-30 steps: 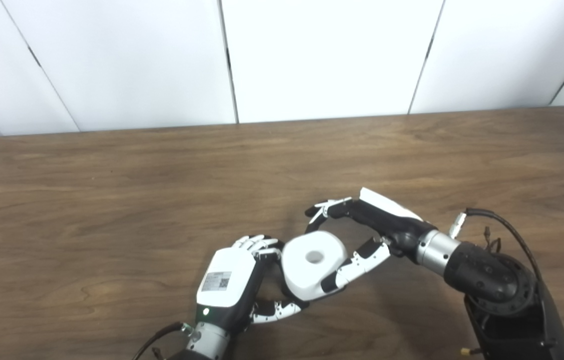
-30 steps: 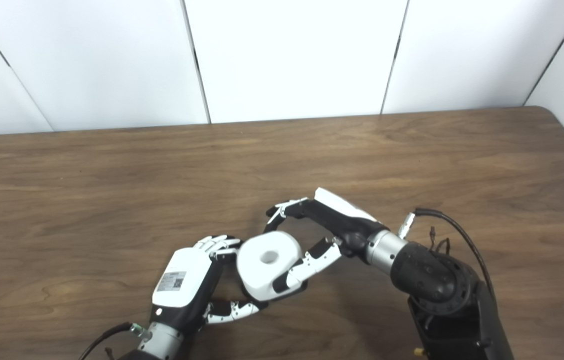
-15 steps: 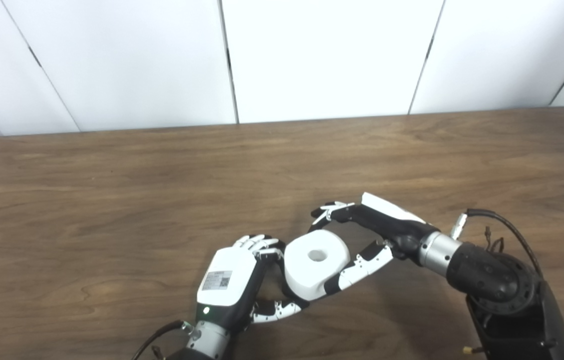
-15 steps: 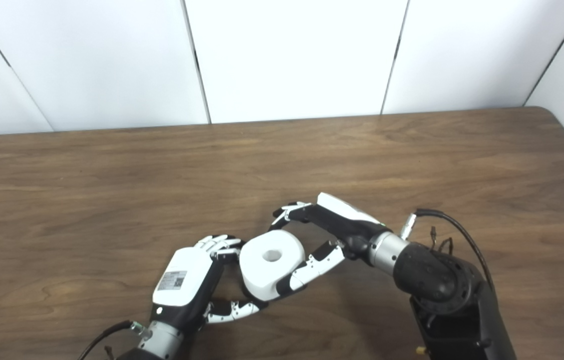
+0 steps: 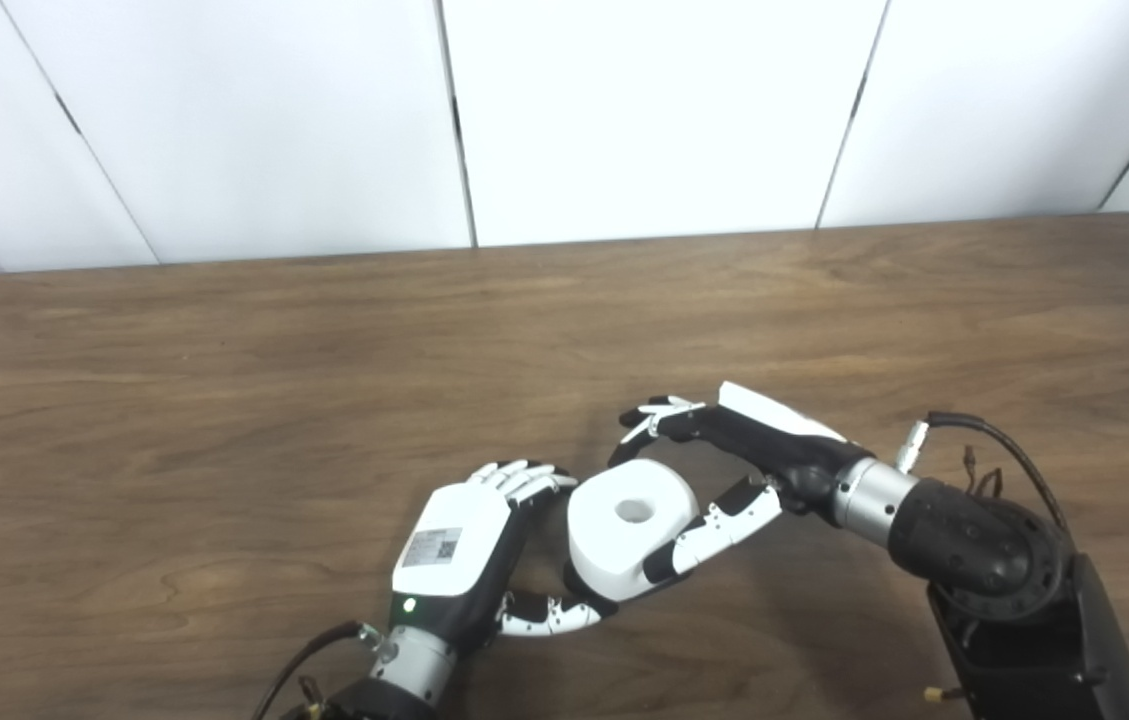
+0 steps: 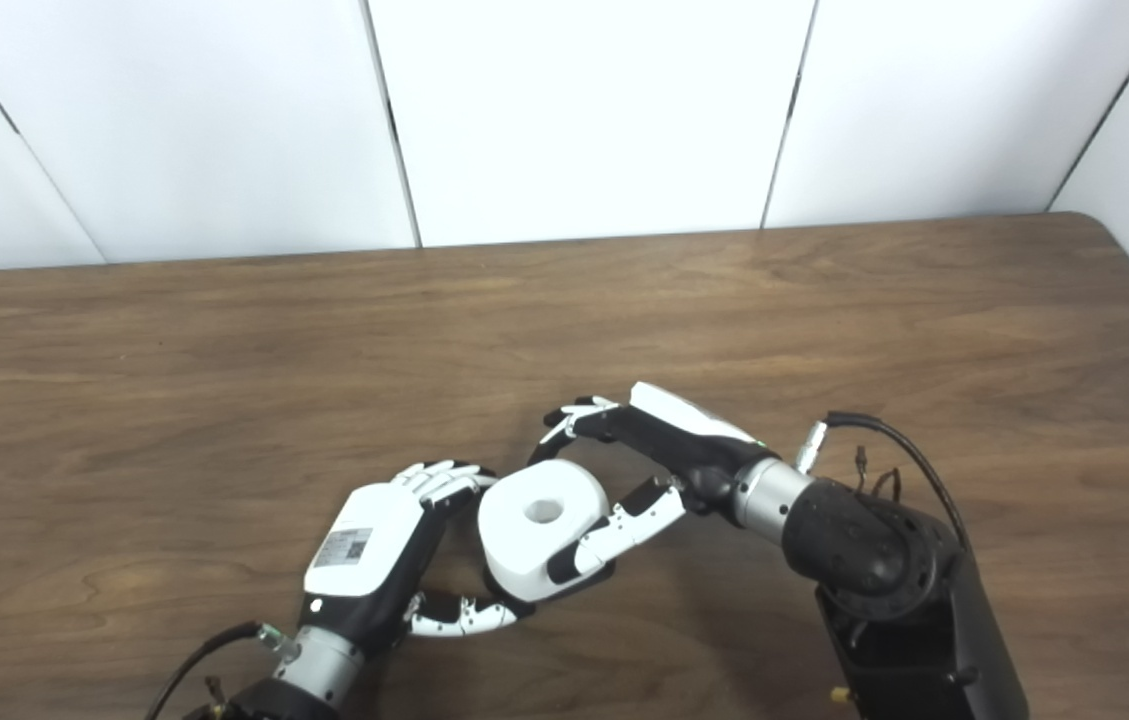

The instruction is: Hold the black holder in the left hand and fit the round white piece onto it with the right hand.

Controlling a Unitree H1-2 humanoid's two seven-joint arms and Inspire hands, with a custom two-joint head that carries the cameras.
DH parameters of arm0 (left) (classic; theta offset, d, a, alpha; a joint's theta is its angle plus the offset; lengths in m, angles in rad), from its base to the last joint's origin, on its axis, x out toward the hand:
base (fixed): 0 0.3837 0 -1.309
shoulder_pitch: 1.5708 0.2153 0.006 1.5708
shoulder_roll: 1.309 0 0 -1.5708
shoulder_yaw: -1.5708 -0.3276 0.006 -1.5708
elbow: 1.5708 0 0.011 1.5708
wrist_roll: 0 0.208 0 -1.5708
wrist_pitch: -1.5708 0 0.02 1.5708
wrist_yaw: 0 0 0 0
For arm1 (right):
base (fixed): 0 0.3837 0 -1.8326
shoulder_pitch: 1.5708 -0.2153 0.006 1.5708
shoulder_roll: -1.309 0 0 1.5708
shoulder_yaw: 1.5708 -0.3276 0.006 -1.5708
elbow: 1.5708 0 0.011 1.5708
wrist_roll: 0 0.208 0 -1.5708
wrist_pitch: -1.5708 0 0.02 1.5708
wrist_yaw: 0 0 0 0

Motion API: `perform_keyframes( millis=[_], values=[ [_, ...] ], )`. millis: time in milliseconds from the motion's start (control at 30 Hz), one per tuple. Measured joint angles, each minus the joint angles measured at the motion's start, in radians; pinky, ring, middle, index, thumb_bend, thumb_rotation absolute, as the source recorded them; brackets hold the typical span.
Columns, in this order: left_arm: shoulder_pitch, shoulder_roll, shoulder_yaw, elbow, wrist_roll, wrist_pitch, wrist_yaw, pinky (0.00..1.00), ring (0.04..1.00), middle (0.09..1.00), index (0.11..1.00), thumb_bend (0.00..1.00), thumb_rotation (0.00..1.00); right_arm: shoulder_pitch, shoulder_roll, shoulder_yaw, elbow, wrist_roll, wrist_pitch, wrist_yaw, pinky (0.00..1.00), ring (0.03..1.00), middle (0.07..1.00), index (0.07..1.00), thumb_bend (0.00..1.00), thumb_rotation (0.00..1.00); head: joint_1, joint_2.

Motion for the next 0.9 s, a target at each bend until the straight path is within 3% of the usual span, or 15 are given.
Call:
perform_keyframes(
  millis=[300,533,700,900],
  values=[
    [-0.015,0.007,0.086,-0.108,-0.21,0.117,-0.149,0.82,0.933,0.904,0.852,0.99,0.27,-0.025,-0.011,-0.007,0.006,0.016,0.0,0.009,0.93,1.0,0.933,0.725,1.0,0.45,0.014,-0.003],
    [-0.013,0.064,0.146,-0.196,-0.369,0.22,-0.257,0.87,0.964,0.935,0.881,1.0,0.28,-0.05,-0.064,-0.008,0.024,0.081,0.0,0.018,0.95,1.0,0.946,0.77,1.0,0.51,0.023,-0.011],
    [-0.01,0.103,0.169,-0.225,-0.44,0.257,-0.293,0.9,0.975,0.943,0.892,1.0,0.29,-0.077,-0.106,-0.015,0.036,0.131,0.0,0.018,0.96,1.0,0.957,0.831,1.0,0.54,0.026,-0.015],
    [0.001,0.128,0.217,-0.248,-0.533,0.3,-0.303,0.92,0.972,0.946,0.904,1.0,0.25,-0.092,-0.111,-0.079,0.04,0.203,0.0,0.041,1.0,1.0,0.997,0.911,1.0,0.6,0.029,-0.021]
  ],
)
